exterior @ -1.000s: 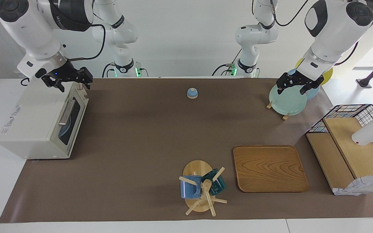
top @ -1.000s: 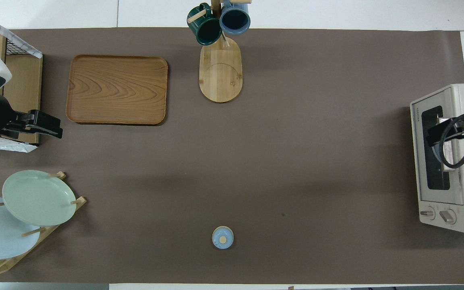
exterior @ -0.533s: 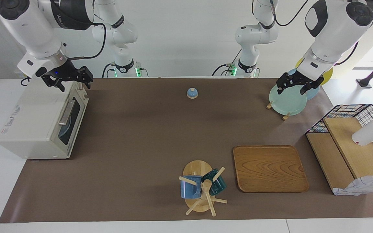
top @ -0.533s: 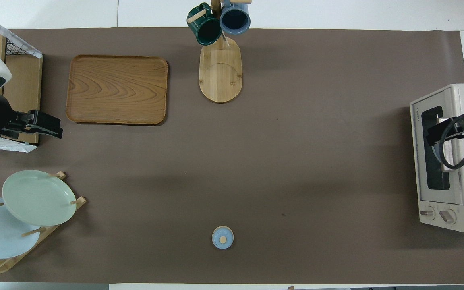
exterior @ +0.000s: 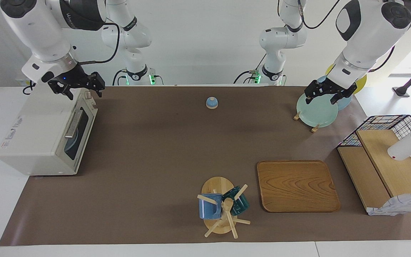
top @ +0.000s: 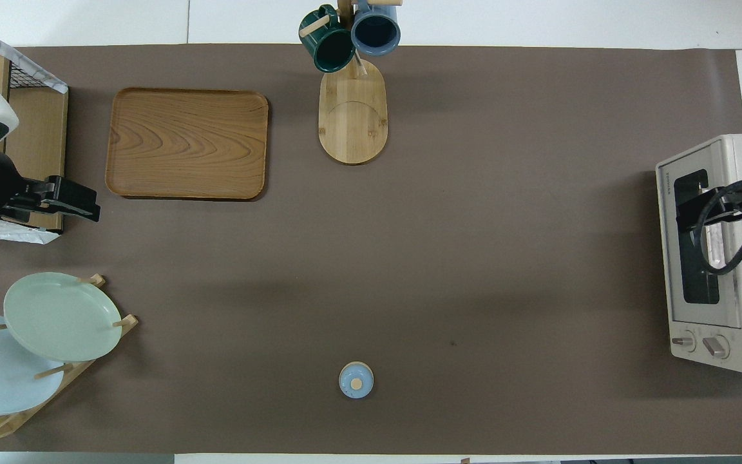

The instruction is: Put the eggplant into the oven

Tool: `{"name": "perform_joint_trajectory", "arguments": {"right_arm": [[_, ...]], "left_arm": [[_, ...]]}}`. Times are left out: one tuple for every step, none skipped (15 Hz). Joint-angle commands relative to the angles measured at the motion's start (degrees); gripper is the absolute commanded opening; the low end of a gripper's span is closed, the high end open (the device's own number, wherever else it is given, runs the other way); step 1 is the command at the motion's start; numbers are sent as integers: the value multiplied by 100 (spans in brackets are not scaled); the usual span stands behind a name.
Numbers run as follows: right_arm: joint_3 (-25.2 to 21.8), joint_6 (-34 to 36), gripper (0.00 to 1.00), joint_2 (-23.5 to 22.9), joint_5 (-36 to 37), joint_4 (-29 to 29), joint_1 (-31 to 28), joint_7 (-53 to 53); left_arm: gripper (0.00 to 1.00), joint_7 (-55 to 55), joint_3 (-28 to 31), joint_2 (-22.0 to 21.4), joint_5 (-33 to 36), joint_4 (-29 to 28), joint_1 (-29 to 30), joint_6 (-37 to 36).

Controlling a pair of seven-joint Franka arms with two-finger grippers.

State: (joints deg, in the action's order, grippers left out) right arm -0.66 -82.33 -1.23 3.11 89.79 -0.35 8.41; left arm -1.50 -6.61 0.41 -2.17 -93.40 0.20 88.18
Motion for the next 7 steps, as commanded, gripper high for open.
{"name": "perform_joint_trajectory", "arguments": {"right_arm": [[-92,-3,100,123,-135,12,26,-85],[-101,-3,100,132,-135,12,26,-94],[-110,-3,100,141,-135,12,26,-94],[-110,-11,100,149,-126,12,26,-94],[-110,-20,100,149,-126,3,26,-94],[-110,-20,100,149,-126,12,26,-94],[-110,-20,100,149,-126,12,17,-85]], "left_arm": [[100,18,-51,-137,-55,-144,77,68],[100,18,-51,-146,-55,-144,77,77],[100,18,-51,-146,-55,-144,77,68],[100,18,-51,-146,-55,-144,77,77],[100,18,-51,-146,-55,-144,77,77],[100,18,-51,-146,-55,-144,77,68],[100,18,-51,-146,-55,-152,77,77]]}}
